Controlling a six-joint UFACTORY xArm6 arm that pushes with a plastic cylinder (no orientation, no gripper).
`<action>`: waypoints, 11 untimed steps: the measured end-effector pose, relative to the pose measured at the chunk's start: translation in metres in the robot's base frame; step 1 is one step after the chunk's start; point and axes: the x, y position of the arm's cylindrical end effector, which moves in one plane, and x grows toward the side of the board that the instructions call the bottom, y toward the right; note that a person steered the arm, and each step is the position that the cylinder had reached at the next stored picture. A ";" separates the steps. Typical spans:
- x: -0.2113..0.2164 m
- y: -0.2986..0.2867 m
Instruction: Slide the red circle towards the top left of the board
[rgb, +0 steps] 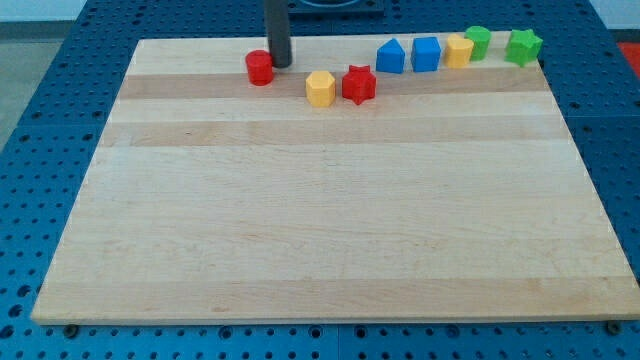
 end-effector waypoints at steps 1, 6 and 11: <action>0.003 -0.031; 0.049 -0.043; 0.049 -0.068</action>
